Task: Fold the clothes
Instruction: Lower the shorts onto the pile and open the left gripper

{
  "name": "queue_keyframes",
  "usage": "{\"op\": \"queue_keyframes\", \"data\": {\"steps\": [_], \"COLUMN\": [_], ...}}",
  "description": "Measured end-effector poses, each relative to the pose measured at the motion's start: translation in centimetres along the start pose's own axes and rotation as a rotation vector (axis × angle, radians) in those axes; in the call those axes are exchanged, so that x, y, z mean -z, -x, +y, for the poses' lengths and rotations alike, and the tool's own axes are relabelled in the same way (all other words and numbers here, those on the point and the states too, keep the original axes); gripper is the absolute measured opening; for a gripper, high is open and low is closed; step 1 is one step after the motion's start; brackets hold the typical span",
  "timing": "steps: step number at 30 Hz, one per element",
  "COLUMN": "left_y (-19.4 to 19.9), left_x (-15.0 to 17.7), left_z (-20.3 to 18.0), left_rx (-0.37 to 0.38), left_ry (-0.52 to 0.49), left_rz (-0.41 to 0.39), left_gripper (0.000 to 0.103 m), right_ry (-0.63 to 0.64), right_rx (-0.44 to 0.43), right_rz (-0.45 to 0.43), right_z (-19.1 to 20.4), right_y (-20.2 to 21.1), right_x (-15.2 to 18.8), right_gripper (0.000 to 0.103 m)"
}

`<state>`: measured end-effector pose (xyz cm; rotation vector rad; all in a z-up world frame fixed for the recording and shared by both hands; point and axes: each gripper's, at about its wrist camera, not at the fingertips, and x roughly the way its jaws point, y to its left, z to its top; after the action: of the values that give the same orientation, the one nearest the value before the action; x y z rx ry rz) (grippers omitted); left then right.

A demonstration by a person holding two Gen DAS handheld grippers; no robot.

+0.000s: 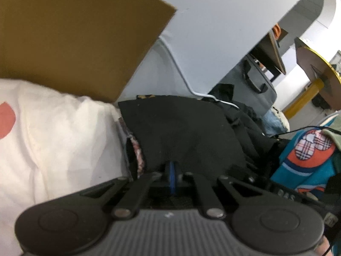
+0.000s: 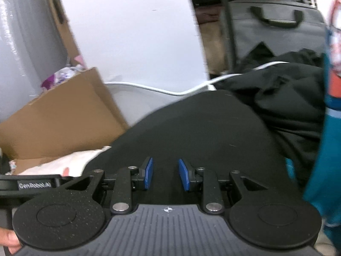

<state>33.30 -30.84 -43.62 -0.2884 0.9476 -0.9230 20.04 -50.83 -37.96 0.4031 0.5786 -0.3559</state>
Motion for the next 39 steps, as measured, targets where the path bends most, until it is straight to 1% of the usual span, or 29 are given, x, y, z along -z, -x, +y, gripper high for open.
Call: {"op": "queue_keyframes", "data": {"steps": [4,5,8,11,12,14,15,16,17,19,21,22,23,25,27,31,35,39], "left_y": [-0.1,-0.1,0.5,1.4,1.7,2.2,2.4,2.5,2.6,2.5,2.4,2.3,2.2,1.8,1.3,0.1,-0.4,0.4], "left_x": [0.1,0.0,-0.5,-0.8,-0.8,-0.8,-0.7,-0.6,-0.4,0.1,0.6,1.0,1.3,1.9,2.6,3.6,3.9,3.5], "left_z": [0.8,0.8,0.3,-0.4,-0.8,-1.7,-2.3,-2.8,-3.3,-4.5,-5.6,-6.0,-6.3,-6.7,-6.9,-7.2,-7.9,-8.1], "left_rx": [-0.005,-0.004,-0.021,-0.011,-0.007,0.0,0.002,0.005,0.007,0.01,0.011,0.008,0.006,0.002,-0.007,-0.049,-0.081,-0.093], "left_ry": [0.018,0.015,-0.013,-0.031,-0.042,-0.07,-0.085,-0.103,-0.122,-0.177,-0.226,-0.242,-0.258,-0.276,-0.294,-0.346,-0.404,-0.387], "left_rz": [-0.001,0.001,0.004,-0.003,-0.005,-0.012,-0.018,-0.023,-0.027,-0.029,-0.031,-0.03,-0.028,-0.017,-0.011,0.012,0.032,0.062], "left_gripper": [0.003,0.003,0.003,0.003,0.009,0.029,0.035,0.045,0.052,0.053,0.052,0.05,0.045,0.041,0.041,0.041,0.041,0.041], "right_ry": [-0.009,-0.011,-0.018,-0.025,-0.03,-0.052,-0.061,-0.067,-0.066,-0.059,-0.05,-0.045,-0.039,-0.026,-0.012,0.016,0.04,0.035], "right_rx": [0.07,0.087,0.139,0.192,0.207,0.224,0.23,0.232,0.228,0.215,0.196,0.185,0.178,0.178,0.178,0.178,0.179,0.216], "right_rz": [0.021,0.026,0.042,0.057,0.062,0.061,0.056,0.051,0.046,0.038,0.03,0.026,0.025,0.04,0.055,0.085,0.112,0.119], "right_z": [-2.3,-2.9,-4.6,-6.4,-6.9,-7.5,-7.7,-7.8,-7.8,-7.4,-6.9,-6.5,-6.3,-5.9,-5.6,-5.0,-4.4,-4.9], "right_y": [0.9,1.1,1.8,2.5,2.8,3.5,4.0,4.4,4.8,5.3,5.6,5.7,5.7,5.5,5.2,4.7,4.3,5.0], "right_x": [1.2,1.6,2.5,3.4,3.7,3.8,3.8,3.8,3.8,3.7,3.6,3.6,3.7,4.2,4.7,5.7,6.7,7.3], "right_gripper": [0.036,0.039,0.039,0.039,0.039,0.039,0.039,0.039,0.039,0.039,0.039,0.039,0.04,0.041,0.05,0.05,0.05,0.05]}}
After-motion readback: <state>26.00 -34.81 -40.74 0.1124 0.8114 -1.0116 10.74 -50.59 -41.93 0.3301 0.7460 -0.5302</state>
